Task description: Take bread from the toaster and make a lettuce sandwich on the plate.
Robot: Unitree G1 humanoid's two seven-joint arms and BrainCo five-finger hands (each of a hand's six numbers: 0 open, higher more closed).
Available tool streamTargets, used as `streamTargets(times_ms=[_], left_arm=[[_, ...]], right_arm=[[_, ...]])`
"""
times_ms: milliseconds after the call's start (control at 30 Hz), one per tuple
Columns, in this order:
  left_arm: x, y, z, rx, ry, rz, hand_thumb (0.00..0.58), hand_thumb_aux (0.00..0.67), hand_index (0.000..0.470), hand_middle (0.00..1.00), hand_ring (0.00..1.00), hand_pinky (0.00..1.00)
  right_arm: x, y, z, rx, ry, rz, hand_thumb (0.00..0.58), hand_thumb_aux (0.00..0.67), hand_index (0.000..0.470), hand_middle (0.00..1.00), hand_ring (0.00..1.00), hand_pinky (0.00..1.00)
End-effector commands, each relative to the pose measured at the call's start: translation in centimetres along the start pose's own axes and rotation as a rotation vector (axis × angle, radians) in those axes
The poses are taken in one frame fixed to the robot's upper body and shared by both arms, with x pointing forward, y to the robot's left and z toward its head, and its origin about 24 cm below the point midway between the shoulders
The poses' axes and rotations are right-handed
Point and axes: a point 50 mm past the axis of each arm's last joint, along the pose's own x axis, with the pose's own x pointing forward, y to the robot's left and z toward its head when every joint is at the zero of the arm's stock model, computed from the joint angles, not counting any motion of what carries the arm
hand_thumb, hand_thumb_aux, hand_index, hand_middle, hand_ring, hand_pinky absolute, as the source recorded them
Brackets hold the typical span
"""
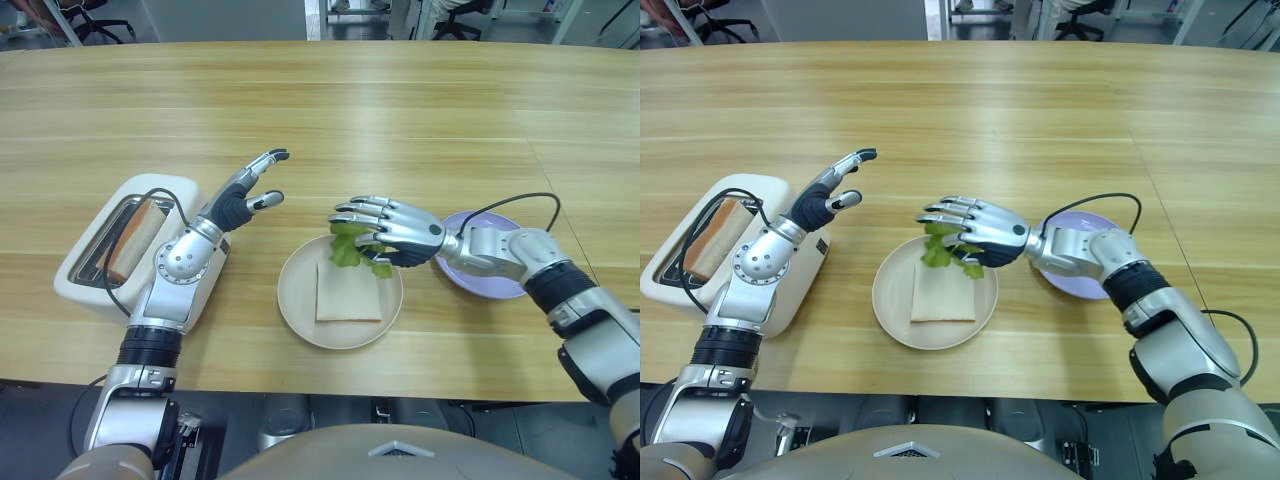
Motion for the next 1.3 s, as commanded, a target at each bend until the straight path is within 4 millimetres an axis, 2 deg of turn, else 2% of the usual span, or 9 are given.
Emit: streamTargets(times_ms=[33, 433, 1100, 1133, 1167, 1233, 1300], left_arm=[[0.2, -0.2, -0.1, 0.001, 0.006, -0.015, 0.0, 0.0, 0.0, 0.0, 0.0, 0.0], [0.2, -0.3, 0.0, -0.011, 0.006, -0.015, 0.0, 0.0, 0.0, 0.0, 0.0, 0.0], [0.3, -0.4, 0.0, -0.007, 0.01, -0.018, 0.0, 0.0, 0.0, 0.0, 0.0, 0.0], [0.2, -0.4, -0.1, -0.008, 0.011, -0.019, 0.0, 0.0, 0.0, 0.0, 0.0, 0.0], [0.2, -0.4, -0.1, -0.008, 0.011, -0.019, 0.0, 0.0, 0.0, 0.0, 0.0, 0.0], [0.2, -0.4, -0.1, -0.008, 0.013, -0.02, 0.0, 0.0, 0.0, 0.0, 0.0, 0.0], [0.2, -0.4, -0.2, -0.008, 0.014, -0.018, 0.0, 0.0, 0.0, 0.0, 0.0, 0.0]], right_arm=[[0.6, 1.2, 0.9, 0.037, -0.035, 0.042, 0.58, 0.67, 0.46, 0.0, 0.0, 0.0], [0.2, 3.6, 1.5, 0.111, -0.032, 0.125, 0.58, 0.67, 0.46, 0.0, 0.0, 0.0], [-0.3, 3.5, 1.1, 0.105, -0.018, 0.157, 0.58, 0.67, 0.46, 0.0, 0.0, 0.0], [-0.3, 3.6, 1.1, 0.104, -0.018, 0.158, 0.443, 0.344, 0.236, 0.0, 0.0, 0.0], [-0.3, 3.6, 1.1, 0.105, -0.018, 0.162, 0.096, 0.058, 0.04, 0.0, 0.0, 0.0], [-0.3, 3.7, 1.1, 0.108, -0.019, 0.171, 0.096, 0.058, 0.04, 0.0, 0.0, 0.0], [-0.2, 3.7, 1.1, 0.108, -0.021, 0.173, 0.0, 0.0, 0.0, 0.0, 0.0, 0.0]])
